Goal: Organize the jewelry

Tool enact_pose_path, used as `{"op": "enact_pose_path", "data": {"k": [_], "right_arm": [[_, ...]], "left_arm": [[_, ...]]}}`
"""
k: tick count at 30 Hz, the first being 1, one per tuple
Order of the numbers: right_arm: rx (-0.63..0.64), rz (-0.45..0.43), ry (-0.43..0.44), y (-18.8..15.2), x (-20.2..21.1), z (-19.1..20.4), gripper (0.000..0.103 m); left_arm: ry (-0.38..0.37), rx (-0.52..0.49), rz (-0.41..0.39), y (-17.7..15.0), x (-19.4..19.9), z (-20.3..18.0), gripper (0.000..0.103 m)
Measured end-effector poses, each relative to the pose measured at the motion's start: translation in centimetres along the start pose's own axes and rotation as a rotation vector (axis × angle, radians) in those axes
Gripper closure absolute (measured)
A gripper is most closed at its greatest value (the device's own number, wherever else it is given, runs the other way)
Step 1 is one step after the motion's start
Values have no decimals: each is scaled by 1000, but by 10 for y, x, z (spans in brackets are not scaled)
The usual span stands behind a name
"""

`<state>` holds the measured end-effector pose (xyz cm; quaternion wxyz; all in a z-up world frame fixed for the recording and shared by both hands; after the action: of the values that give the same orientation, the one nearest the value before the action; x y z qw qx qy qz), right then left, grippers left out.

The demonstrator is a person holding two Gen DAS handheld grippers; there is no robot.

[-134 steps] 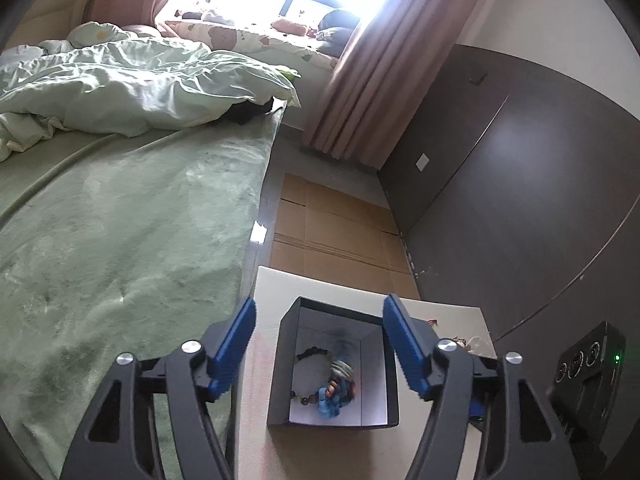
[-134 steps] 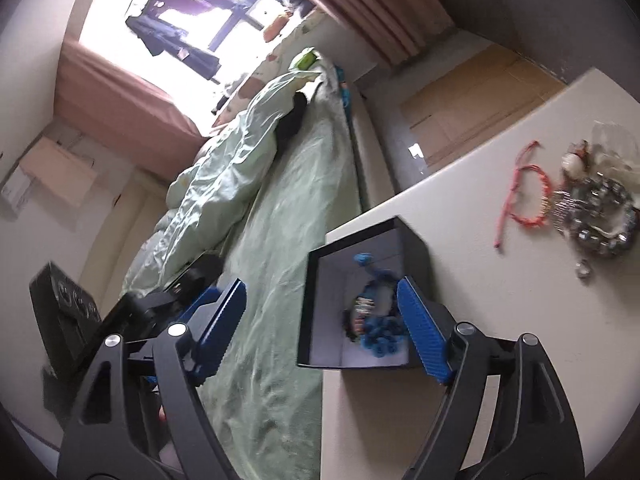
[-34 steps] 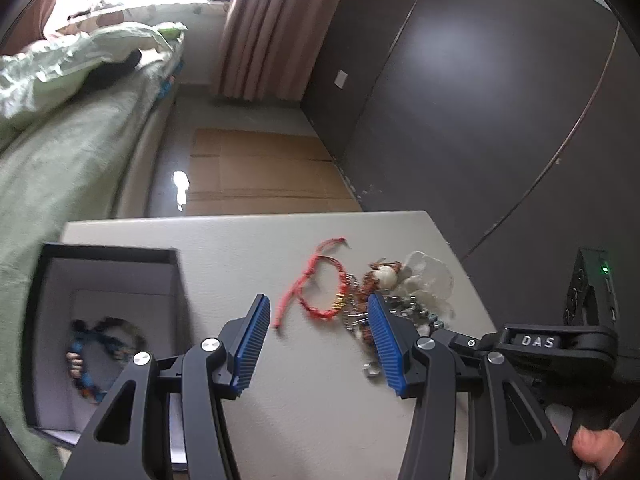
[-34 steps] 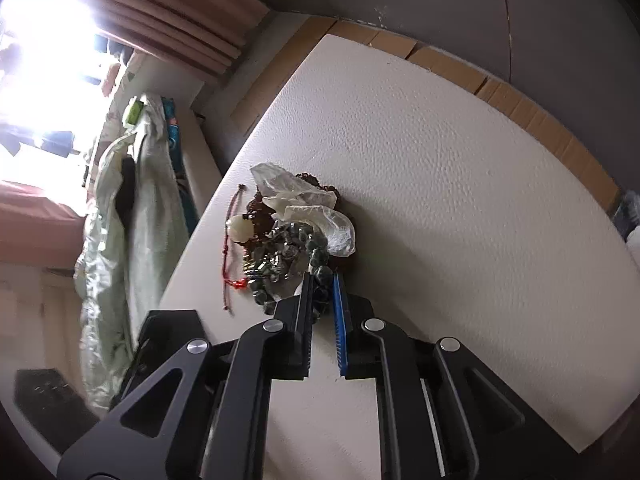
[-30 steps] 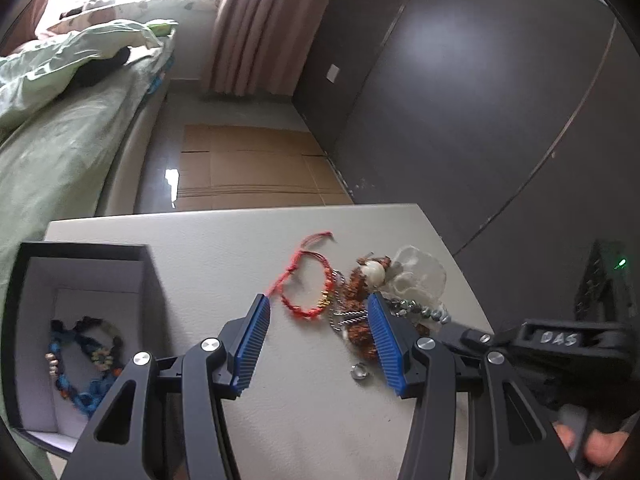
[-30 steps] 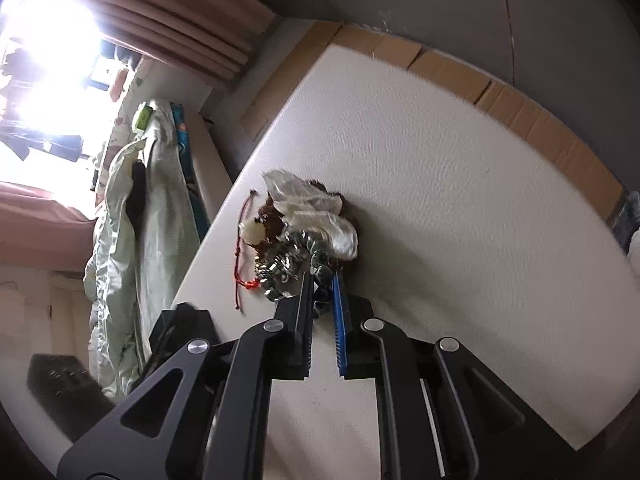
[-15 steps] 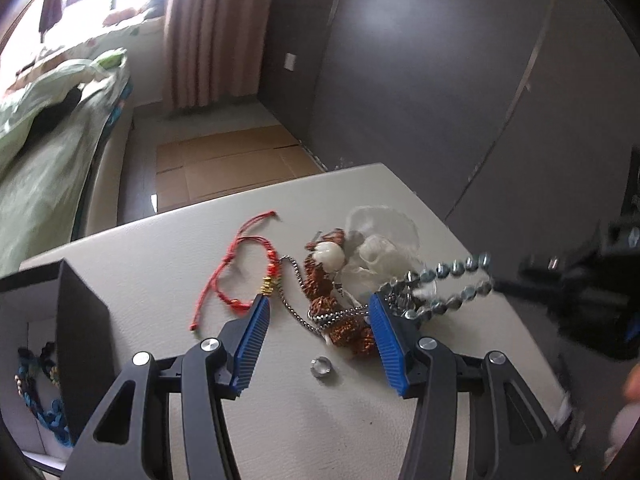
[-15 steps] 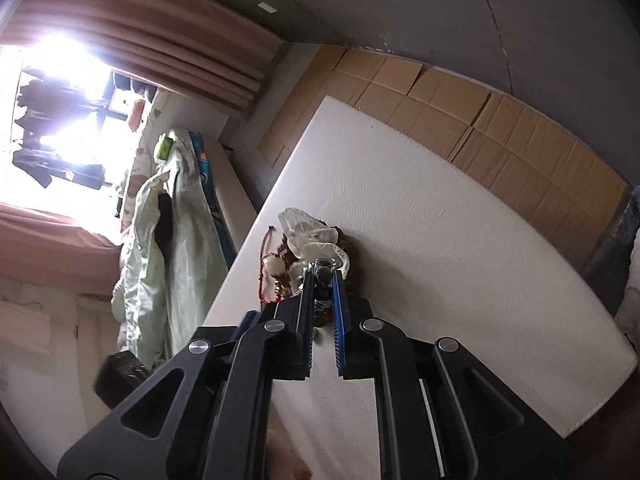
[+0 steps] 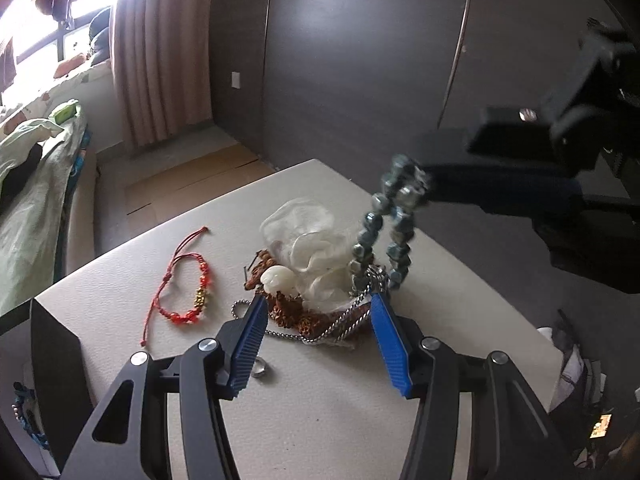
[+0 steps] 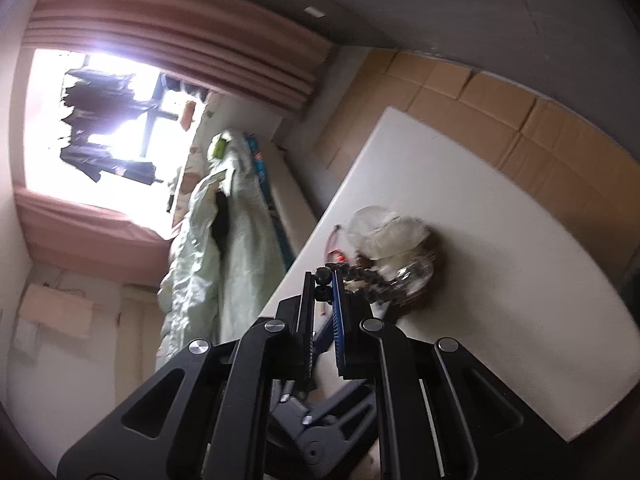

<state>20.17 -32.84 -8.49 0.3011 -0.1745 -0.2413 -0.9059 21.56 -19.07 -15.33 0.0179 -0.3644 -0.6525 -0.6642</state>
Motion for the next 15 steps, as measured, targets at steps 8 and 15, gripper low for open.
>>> {"op": "enact_pose_path", "data": {"k": [8, 15], "right_arm": [[22, -13, 89, -2, 8, 17, 93], [26, -10, 114, -4, 10, 22, 93]], "left_arm": [[-79, 25, -24, 0, 6, -2, 62], [-56, 73, -3, -6, -2, 13, 88]]}}
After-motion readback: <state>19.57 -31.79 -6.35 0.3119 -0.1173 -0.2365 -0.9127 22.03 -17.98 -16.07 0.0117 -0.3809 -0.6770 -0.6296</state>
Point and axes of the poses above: each gripper's, at about its wrist camera, not at the fingertips, and x roughly against the way its jaws point, z to its left, y to its top, the point moved 3 cm from there along -x, roughly the way its jaws point, and after that the axes turned 14 degrees about -z, right-handed, at the moved point
